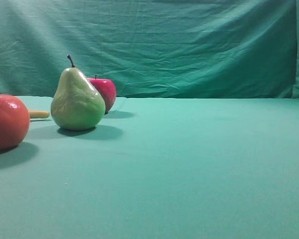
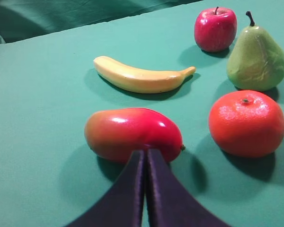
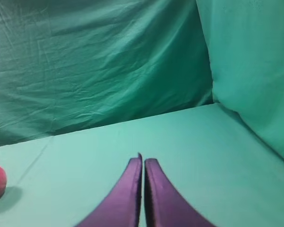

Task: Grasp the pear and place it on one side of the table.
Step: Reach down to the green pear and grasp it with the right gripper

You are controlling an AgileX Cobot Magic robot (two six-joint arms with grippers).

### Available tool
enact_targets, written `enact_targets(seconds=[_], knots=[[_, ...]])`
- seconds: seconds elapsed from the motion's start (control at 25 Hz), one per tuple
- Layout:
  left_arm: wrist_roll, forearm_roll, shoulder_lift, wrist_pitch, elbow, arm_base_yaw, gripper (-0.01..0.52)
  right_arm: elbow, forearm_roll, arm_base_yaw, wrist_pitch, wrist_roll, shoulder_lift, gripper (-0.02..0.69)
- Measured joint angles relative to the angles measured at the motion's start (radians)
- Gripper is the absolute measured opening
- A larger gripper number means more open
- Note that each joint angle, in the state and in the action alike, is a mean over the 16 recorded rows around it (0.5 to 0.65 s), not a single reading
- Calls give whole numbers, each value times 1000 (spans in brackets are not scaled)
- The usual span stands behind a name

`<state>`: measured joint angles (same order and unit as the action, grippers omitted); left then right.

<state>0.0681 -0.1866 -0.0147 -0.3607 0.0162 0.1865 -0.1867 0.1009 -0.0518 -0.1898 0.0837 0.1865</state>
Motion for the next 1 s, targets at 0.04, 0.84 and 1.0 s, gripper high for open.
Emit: enact_targets(seconds=[0.04,0.84,1.0], knots=[[0,0,0,0,0,0,0,-28,1,-4,-13,-7,32,0],[0,0,0,0,0,0,0,-561,6,-474,-145,-215,911,11],[0,0,0,0,0,0,0,-686,6,-578,-149,-251,1104,61]])
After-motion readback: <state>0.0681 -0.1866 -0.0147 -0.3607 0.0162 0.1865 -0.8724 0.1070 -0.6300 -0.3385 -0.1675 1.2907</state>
